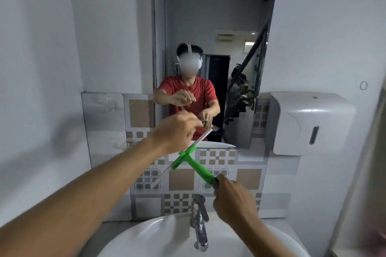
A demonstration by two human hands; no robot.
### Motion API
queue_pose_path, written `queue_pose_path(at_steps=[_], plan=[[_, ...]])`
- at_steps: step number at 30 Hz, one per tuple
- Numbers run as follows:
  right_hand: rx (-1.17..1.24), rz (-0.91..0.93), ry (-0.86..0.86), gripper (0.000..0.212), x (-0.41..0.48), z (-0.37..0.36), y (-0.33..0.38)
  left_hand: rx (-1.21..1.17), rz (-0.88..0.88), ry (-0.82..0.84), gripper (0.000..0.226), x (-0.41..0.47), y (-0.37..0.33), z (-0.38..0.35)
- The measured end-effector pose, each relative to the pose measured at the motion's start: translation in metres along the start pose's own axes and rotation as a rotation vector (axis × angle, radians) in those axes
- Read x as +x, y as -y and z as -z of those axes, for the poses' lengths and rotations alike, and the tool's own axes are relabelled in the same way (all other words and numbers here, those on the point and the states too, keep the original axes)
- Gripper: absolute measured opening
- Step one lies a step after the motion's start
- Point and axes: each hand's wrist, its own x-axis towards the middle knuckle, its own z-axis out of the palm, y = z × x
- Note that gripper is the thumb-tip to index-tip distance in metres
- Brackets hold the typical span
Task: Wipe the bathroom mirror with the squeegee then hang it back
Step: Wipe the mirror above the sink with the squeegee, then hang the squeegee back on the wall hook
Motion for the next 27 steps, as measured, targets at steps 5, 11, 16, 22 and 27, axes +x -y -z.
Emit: queue_pose_path(at_steps=[5, 11, 16, 22, 27], plan=[[-0.254, 0.128, -0.063, 0.026, -0.015, 0.065, -0.018, -0.135, 0.105, 0.368, 0.041, -0.035, -0.067, -0.015], [-0.428, 0.392, -0.100, 0.033, -0.015, 0.116, -0.028, -0.209, 0.185, 0.312, 0.030, -0.041, -0.091, -0.020], [-0.530, 0.565, -0.094, 0.034, -0.013, 0.133, -0.023, -0.351, 0.270, 0.282, 0.012, -0.044, -0.105, -0.013], [-0.225, 0.561, -0.521, 0.055, -0.005, 0.134, -0.020, -0.435, 0.483, 0.133, 0.011, -0.056, -0.108, 0.002], [0.516, 0.407, -0.458, 0.065, -0.008, 0.133, 0.012, -0.529, 0.559, 0.061, 0.015, -0.077, -0.111, 0.013]])
